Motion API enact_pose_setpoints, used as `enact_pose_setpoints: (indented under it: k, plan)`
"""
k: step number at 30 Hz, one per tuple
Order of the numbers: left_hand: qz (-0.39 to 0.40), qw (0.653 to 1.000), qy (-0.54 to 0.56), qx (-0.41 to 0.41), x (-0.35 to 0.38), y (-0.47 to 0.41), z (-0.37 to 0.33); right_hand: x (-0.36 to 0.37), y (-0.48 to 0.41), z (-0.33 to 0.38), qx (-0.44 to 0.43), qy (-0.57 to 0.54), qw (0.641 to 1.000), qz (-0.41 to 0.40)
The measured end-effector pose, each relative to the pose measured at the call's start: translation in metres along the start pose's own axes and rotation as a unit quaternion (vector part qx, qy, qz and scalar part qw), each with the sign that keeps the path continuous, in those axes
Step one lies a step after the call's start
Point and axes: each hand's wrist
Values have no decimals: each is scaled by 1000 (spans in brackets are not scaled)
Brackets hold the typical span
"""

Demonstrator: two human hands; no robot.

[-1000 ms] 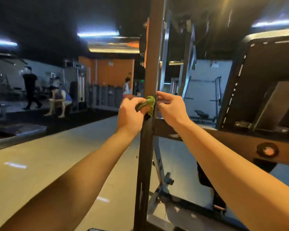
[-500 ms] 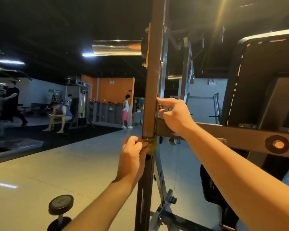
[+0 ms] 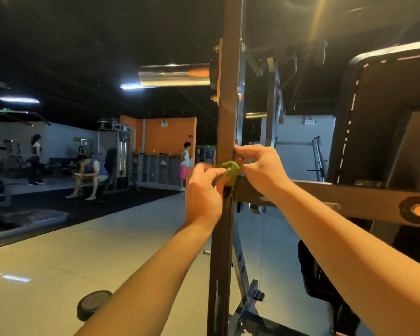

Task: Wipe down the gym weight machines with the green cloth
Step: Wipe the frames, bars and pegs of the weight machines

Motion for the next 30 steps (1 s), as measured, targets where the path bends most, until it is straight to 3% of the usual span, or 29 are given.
enact_pose_setpoints:
  k: [5, 10, 14, 16, 19, 22, 24, 26, 29, 30]
  plan:
    - [61, 997, 6, -39, -12, 16, -5, 9, 1, 1, -6, 14, 999, -36]
    - [27, 999, 10, -20, -11, -51, -21, 4, -6, 0, 23, -43, 998, -41]
    - [18, 1000, 5, 3, -8, -16, -7, 2, 1, -1, 7, 18, 1000, -10]
    - [41, 993, 79, -83, -9, 24, 0, 6, 15, 6, -4, 42, 999, -13]
    - [142, 960, 126, -206, -18, 78, 12, 14, 52, 9, -39, 39, 996, -69]
    - [169, 970, 28, -173, -31, 76, 13, 27, 85, 1, 19, 43, 996, -78]
    - [150, 971, 59, -174, -42, 55, -1, 37, 99, -2, 88, -43, 995, -8]
    - [177, 962, 117, -170, -52, 41, -16, 46, 105, 1, 151, -195, 968, 42]
    - [260, 948, 154, -102, -66, 30, -23, 48, 103, 2, 162, -255, 952, -35]
    - [246, 951, 160, -93, -69, 24, -20, 44, 100, 5, 162, -248, 953, -68]
Point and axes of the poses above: each hand's wrist, its own y-axis away from the middle knuckle, its own x-axis out of the palm, z = x × y, and after that the axes turned 6 degrees about z, right-handed
